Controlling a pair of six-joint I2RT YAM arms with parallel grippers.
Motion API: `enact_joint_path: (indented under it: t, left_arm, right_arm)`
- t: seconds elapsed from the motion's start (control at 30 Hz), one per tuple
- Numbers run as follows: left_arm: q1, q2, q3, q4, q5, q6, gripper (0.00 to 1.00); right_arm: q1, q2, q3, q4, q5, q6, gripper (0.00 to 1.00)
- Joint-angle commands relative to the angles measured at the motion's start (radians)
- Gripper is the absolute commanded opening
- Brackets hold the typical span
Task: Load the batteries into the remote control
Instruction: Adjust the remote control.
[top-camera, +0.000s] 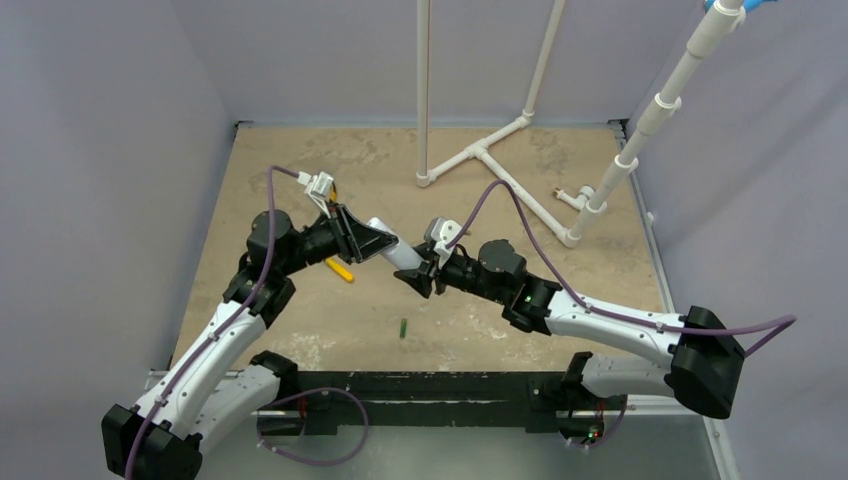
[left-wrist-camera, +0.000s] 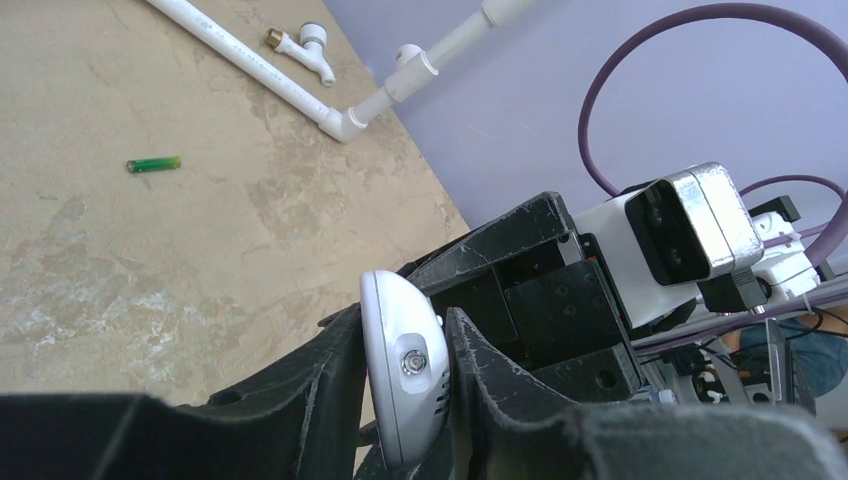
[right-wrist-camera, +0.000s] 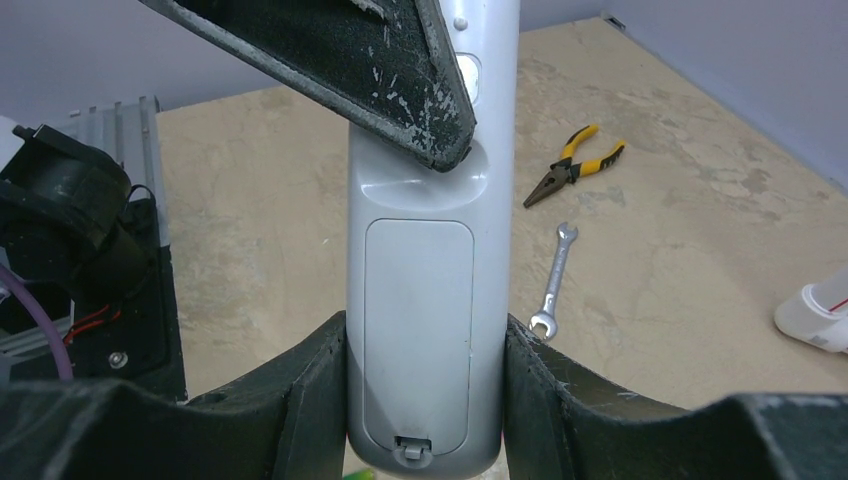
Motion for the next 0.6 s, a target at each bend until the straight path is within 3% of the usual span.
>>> enact_joint_path:
  t: [0.0,0.2,0.3,0.33,0.53,0.57]
  left_arm:
    - [-0.009,-0.006,0.042,0.012,-0.004,0.031,0.29]
    - [-0.012,0.013,0.063,-0.013,-0.012,0.058,0.03]
    - [-0.015,0.019,0.068,-0.032,-0.021,0.071,0.00]
    - [-0.015,0.018,0.068,-0.034,-0.024,0.072,0.00]
    - [-0.015,0.016,0.065,-0.056,-0.038,0.083,0.00]
    - [-0.015,0.016,0.060,-0.047,-0.029,0.083,0.00]
  right_arm:
    - [0.004,-0.016,0.026,0.031,0.007,0.010,0.05]
    - [0.004,-0.028,0.017,0.033,0.022,-0.002,0.05]
    - [0.005,-0.036,0.010,0.035,0.026,-0.007,0.05]
    - [0.005,-0.040,0.006,0.037,0.019,-0.011,0.10]
    - [0.004,-0.108,-0.041,0.062,-0.068,-0.107,0.65]
    - [0.005,-0.128,-0.054,0.063,-0.095,-0.128,0.78]
